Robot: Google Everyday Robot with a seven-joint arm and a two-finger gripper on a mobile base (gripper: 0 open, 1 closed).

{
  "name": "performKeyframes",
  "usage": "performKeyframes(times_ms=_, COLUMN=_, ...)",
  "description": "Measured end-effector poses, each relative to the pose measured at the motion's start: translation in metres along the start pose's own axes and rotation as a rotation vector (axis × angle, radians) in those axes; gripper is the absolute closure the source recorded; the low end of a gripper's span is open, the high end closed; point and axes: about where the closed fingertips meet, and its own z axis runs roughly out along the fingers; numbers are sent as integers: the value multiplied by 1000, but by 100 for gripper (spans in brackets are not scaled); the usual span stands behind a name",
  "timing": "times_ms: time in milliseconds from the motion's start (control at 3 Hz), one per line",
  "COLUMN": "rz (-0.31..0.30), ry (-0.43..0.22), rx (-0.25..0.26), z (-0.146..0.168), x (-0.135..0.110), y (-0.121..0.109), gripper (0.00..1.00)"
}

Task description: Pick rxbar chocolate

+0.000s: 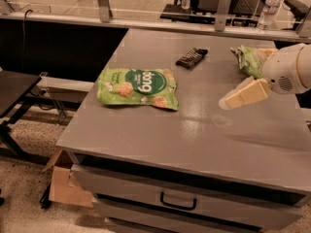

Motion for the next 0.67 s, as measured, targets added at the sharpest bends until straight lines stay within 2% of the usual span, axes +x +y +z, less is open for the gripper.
performKeyframes(times_ms=333, rz=27, ry=-92, rx=89, z=28, x=-5, y=-14, gripper=0)
performKeyframes(times_ms=667, rz=25, ry=-98, rx=108, z=26, x=-8, y=-20, gripper=0)
